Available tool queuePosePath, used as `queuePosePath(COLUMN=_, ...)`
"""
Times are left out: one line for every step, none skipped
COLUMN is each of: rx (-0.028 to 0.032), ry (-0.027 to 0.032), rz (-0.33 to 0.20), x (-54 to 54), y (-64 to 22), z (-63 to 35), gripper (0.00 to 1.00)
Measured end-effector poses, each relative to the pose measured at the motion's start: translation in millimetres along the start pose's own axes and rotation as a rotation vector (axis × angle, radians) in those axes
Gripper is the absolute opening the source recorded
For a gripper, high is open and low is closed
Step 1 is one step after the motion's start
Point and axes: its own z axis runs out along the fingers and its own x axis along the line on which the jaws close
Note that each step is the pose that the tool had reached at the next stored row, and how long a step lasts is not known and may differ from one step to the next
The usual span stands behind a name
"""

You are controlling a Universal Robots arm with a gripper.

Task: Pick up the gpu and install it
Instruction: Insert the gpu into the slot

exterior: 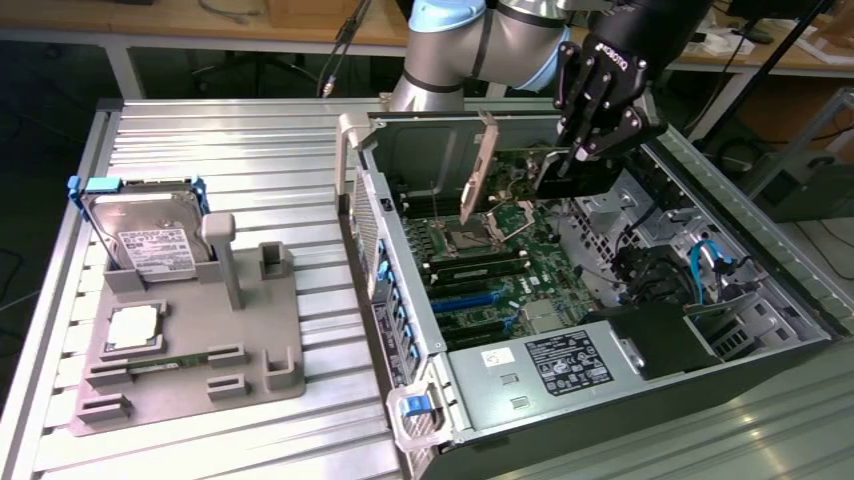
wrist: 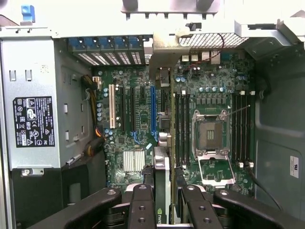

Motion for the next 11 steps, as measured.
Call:
queuePosePath(rx=0.0001, ry=0.0001, rz=-0.003, x=0.0, y=0.0, z=0.0, gripper=0.27)
queuePosePath(rx=0.0001, ry=0.0001, rz=-0.006, x=0.0, y=0.0, z=0.0, gripper=0.27)
queuePosePath(rx=0.0001, ry=0.0002, rz=-0.009, x=0.0, y=0.0, z=0.0, gripper=0.27)
queuePosePath(rx=0.0001, ry=0.0002, rz=-0.012, x=0.0, y=-0.1, z=0.0, gripper=0.27)
queuePosePath(rx=0.0001, ry=0.0002, rz=-0.016, x=0.0, y=0.0, z=0.0, gripper=0.27)
queuePosePath(rx=0.0002, ry=0.0003, rz=-0.02, x=0.0, y=0.0, z=0.0, gripper=0.27)
queuePosePath(rx=0.0003, ry=0.0004, rz=-0.025, x=0.0, y=-0.1, z=0.0, gripper=0.27)
queuePosePath(rx=0.0003, ry=0.0004, rz=-0.03, x=0.0, y=-0.1, z=0.0, gripper=0.27)
queuePosePath(rx=0.0003, ry=0.0005, rz=-0.031, x=0.0, y=-0.1, z=0.0, gripper=0.27)
queuePosePath(rx=0.0003, ry=0.0004, rz=-0.031, x=0.0, y=0.0, z=0.0, gripper=0.27)
queuePosePath(rx=0.0003, ry=0.0005, rz=-0.031, x=0.0, y=0.0, z=0.0, gripper=0.27)
